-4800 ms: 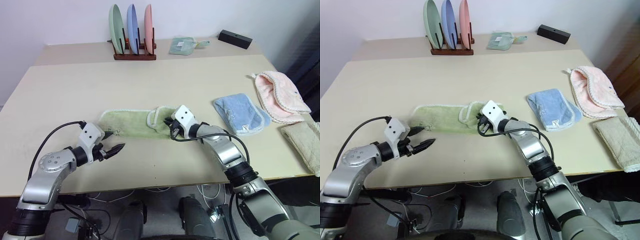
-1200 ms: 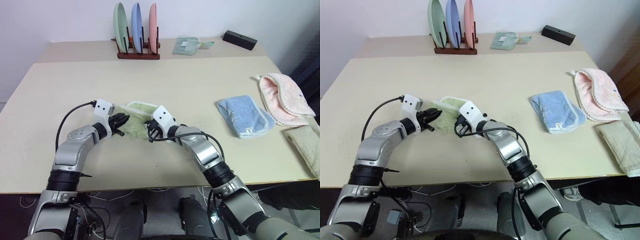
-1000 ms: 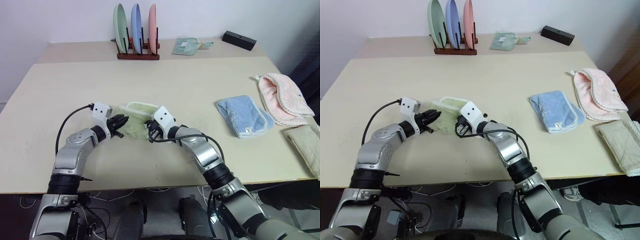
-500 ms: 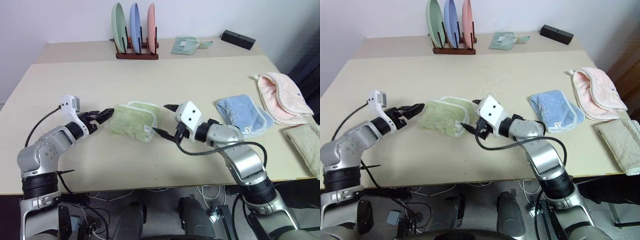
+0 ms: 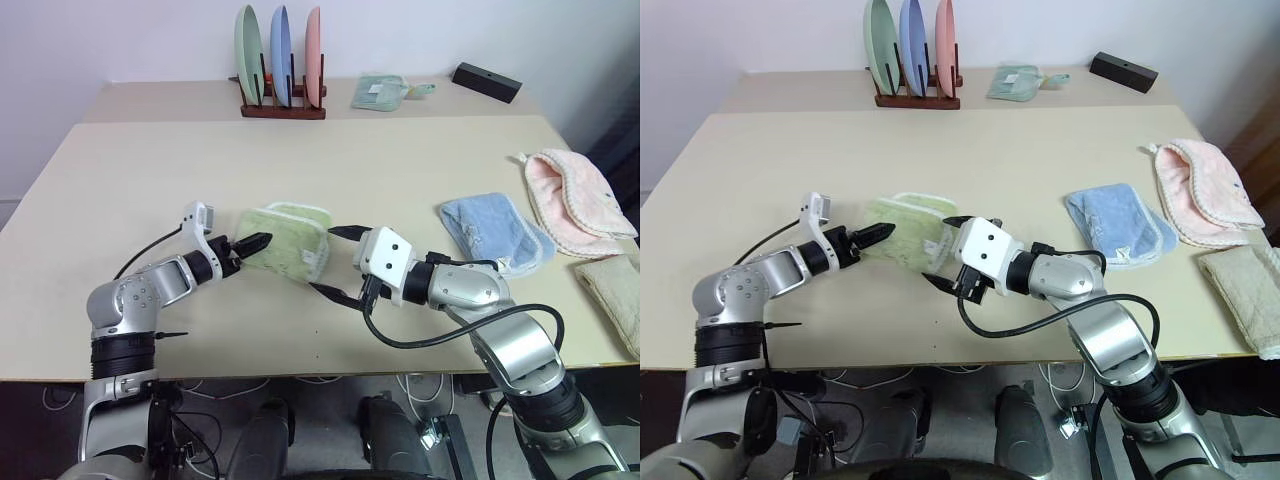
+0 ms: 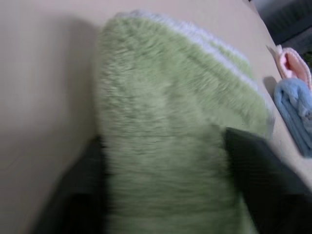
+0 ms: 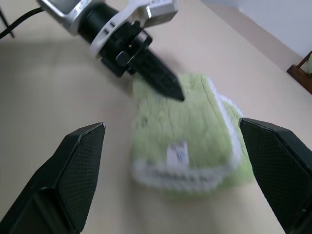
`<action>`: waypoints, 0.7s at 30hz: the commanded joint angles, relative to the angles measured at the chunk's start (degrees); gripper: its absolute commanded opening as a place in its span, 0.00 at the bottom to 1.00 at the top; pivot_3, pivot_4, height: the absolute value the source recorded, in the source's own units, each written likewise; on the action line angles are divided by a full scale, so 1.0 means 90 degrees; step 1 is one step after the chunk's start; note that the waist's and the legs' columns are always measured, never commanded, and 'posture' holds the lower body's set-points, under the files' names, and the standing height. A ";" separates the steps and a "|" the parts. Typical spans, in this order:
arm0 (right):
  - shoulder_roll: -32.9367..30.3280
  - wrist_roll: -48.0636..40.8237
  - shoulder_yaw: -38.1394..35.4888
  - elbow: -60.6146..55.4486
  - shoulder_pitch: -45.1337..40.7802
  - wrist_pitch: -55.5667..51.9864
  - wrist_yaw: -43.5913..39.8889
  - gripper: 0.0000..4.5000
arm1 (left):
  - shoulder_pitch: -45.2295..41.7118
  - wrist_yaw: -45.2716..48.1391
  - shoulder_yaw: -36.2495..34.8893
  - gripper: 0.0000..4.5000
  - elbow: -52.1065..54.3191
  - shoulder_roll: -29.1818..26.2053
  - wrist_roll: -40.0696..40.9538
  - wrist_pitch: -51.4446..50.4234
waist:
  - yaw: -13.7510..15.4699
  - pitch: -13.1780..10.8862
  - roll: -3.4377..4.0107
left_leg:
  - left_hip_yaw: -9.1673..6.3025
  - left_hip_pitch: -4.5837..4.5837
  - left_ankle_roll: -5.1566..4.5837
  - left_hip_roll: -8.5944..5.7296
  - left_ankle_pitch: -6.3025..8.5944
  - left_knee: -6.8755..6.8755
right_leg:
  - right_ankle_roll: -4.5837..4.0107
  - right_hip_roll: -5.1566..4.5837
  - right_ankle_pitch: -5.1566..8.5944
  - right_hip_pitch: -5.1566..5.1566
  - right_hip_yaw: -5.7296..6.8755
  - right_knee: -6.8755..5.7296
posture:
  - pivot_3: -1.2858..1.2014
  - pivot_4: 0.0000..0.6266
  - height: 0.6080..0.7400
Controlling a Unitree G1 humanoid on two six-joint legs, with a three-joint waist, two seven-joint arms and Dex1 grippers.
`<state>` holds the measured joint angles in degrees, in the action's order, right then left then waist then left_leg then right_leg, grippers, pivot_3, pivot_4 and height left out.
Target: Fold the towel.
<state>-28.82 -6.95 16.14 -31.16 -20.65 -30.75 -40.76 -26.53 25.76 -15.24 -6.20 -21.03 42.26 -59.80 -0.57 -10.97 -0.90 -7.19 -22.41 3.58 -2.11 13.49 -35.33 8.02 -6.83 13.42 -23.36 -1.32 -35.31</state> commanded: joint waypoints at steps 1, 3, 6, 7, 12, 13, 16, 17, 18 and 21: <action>-0.0076 0.0057 -0.0077 -0.0246 0.0068 0.0071 0.0083 1.00 | 0.0108 -0.0046 0.0107 0.24 0.0063 0.0154 0.0012 -0.0120 | -0.0005 0.0000 0.0000 | 0.0000 0.0000 0.0000 0.0000 0.0000 0.0000 | 0.0000 0.0000 0.0000 0.0000 0.0000 0.0000 | 0.52 0.24 1.00; -0.0103 0.0069 -0.0073 -0.0249 0.0099 0.0081 0.0104 1.00 | 0.0136 -0.0131 0.0040 0.01 0.0134 0.0229 0.0032 -0.0104 | -0.0008 0.0000 -0.0001 | 0.0000 0.0000 0.0000 0.0000 0.0000 0.0000 | 0.0000 0.0000 0.0000 -0.0001 0.0001 -0.0001 | 0.52 0.24 1.00; -0.0138 0.0081 -0.0070 -0.0237 0.0114 0.0108 0.0125 1.00 | 0.0178 -0.0315 -0.0155 0.00 0.0305 0.0386 0.0051 0.0135 | -0.0009 0.0000 -0.0001 | 0.0000 0.0000 0.0000 0.0001 0.0000 0.0000 | 0.0000 0.0000 0.0000 -0.0001 0.0000 -0.0001 | 0.52 0.24 1.00; -0.0146 0.0088 -0.0071 -0.0226 0.0114 0.0119 0.0129 1.00 | 0.0162 -0.0425 -0.0292 0.00 0.0345 0.0462 0.0062 0.0287 | -0.0003 0.0000 -0.0001 | 0.0000 0.0000 0.0000 0.0001 0.0000 -0.0001 | 0.0000 0.0000 0.0000 0.0000 0.0000 -0.0001 | 0.52 0.24 1.00; -0.0174 0.0141 -0.0084 -0.0138 0.0072 0.0202 0.0123 1.00 | -0.0324 -0.1496 -0.1361 0.00 -0.0026 0.0687 -0.0044 0.1419 | -0.0022 -0.0003 -0.0006 | -0.0001 0.0000 0.0001 0.0001 0.0000 -0.0002 | -0.0001 0.0000 0.0000 -0.0002 0.0001 -0.0001 | 0.52 0.24 1.00; -0.0175 0.0147 -0.0087 -0.0121 0.0067 0.0222 0.0121 1.00 | -0.0535 -0.1928 -0.1768 0.00 -0.0184 0.0681 -0.0094 0.1949 | -0.0033 -0.0003 -0.0006 | -0.0001 0.0000 0.0001 0.0003 0.0000 -0.0001 | -0.0001 0.0002 0.0000 -0.0005 0.0001 -0.0002 | 0.52 0.24 1.00; -0.0187 0.0159 -0.0084 -0.0073 0.0074 0.0290 0.0113 1.00 | -0.1038 -0.3019 -0.2791 0.00 -0.0715 0.0562 -0.0180 0.3328 | -0.0044 -0.0005 -0.0009 | -0.0001 -0.0001 0.0001 0.0005 0.0000 0.0000 | -0.0001 0.0003 0.0000 -0.0008 0.0000 -0.0001 | 0.52 0.24 1.00; -0.0187 0.0164 -0.0079 -0.0062 0.0086 0.0310 0.0114 1.00 | -0.1123 -0.3257 -0.3001 0.00 -0.0941 0.0488 -0.0294 0.3770 | -0.0045 -0.0004 -0.0009 | 0.0000 -0.0001 0.0002 0.0005 -0.0001 0.0000 | 0.0000 0.0003 0.0000 -0.0008 0.0000 0.0000 | 0.52 0.24 1.00; -0.0187 0.0172 -0.0069 -0.0046 0.0097 0.0336 0.0113 1.00 | -0.1190 -0.3490 -0.3204 0.00 -0.1213 0.0391 -0.0380 0.4105 | -0.0043 -0.0004 -0.0009 | 0.0002 -0.0001 0.0002 0.0005 -0.0001 0.0000 | 0.0000 0.0003 -0.0001 -0.0007 -0.0001 0.0006 | 0.52 0.24 1.00; -0.0170 0.0204 -0.0020 0.0018 0.0109 0.0417 0.0113 1.00 | -0.1319 -0.4288 -0.3826 0.00 -0.1953 0.0258 -0.0411 0.4988 | -0.0017 -0.0003 -0.0010 | 0.0005 -0.0001 0.0003 0.0004 -0.0001 0.0000 | 0.0001 0.0002 -0.0001 -0.0006 -0.0001 0.0009 | 0.52 0.24 1.00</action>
<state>-30.38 -5.32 16.16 -30.48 -19.42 -28.47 -39.83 -38.09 -9.41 -47.19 -21.51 -18.37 38.85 -18.64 -0.73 -11.00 -0.99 -7.15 -22.41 3.61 -2.09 13.48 -35.33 8.03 -6.82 13.41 -23.40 -1.33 -35.22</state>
